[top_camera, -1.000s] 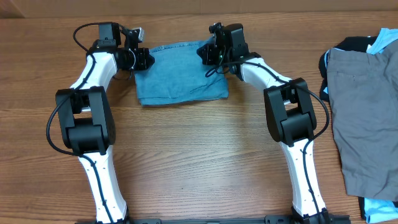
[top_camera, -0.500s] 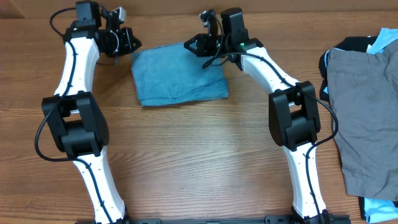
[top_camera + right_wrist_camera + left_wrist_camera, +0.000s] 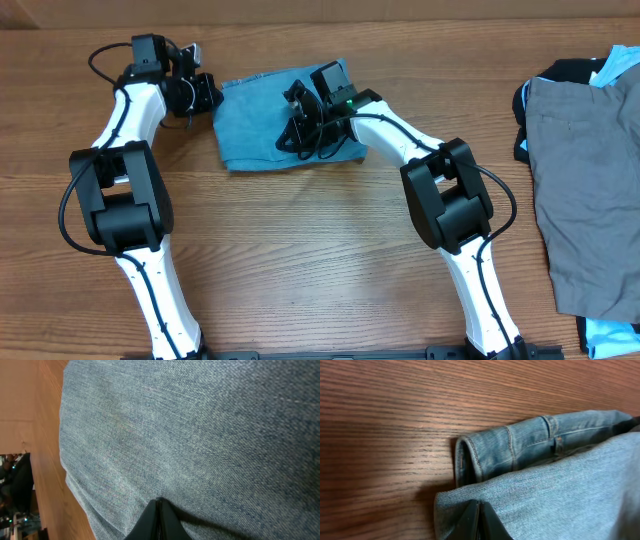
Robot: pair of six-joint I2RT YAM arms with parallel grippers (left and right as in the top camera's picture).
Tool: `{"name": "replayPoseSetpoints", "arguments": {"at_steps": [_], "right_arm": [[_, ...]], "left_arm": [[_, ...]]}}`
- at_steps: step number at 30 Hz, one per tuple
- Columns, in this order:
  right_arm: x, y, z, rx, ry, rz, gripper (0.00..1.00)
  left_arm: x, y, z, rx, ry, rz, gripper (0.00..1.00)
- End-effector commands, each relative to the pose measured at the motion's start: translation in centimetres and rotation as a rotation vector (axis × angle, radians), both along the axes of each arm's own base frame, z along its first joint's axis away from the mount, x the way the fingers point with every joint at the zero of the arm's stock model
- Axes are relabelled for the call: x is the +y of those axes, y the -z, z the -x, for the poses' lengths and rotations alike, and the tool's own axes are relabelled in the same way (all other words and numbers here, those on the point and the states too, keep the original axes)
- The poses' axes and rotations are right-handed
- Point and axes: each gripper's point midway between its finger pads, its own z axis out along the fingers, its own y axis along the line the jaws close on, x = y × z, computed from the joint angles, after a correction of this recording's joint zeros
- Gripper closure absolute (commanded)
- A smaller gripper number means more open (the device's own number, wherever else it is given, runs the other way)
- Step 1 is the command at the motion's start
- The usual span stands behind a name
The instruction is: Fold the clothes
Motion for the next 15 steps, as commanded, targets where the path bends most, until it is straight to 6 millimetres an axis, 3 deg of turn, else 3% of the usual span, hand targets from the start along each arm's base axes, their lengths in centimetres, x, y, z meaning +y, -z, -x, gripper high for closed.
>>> {"name": "replayPoseSetpoints", "arguments": {"at_steps": [1, 5, 7, 8, 9, 11, 12, 15], "right_arm": [[-1.1, 3.0, 1.9, 0.056, 0.003, 0.083, 0.96], [-0.9, 2.5, 1.8, 0.053, 0.001, 0.074, 0.96], [-0.4, -0.1, 1.1, 0.034, -0.009, 0.022, 0.96], [0.3, -3.2, 0.4, 0.004, -0.023, -0.03, 0.96], [0.7, -4.9, 0.2, -0.02, -0.033, -0.062, 0.96], [1.9, -8.3, 0.2, -0.073, -0.063, -0.122, 0.96], [2.6, -8.9, 0.4, -0.087, -0.073, -0.135, 0.96], [4.4, -8.4, 1.5, -0.113, -0.102, -0.128, 0.96]], "left_arm": [[0.4, 2.6, 0.4, 0.015, -0.008, -0.055, 0.94], [0.3, -1.5, -2.1, -0.088, -0.006, -0.03, 0.96], [0.2, -4.8, -3.1, -0.125, 0.001, -0.024, 0.96], [0.1, -7.2, -3.8, -0.155, 0.011, -0.012, 0.96], [-0.2, -8.6, -4.2, -0.175, 0.019, -0.005, 0.96], [-0.3, -10.1, -4.7, -0.211, 0.027, -0.001, 0.96], [-0.3, -10.3, -4.9, -0.218, 0.028, -0.004, 0.96], [0.1, -9.7, -4.9, -0.218, 0.03, -0.04, 0.96]]}}
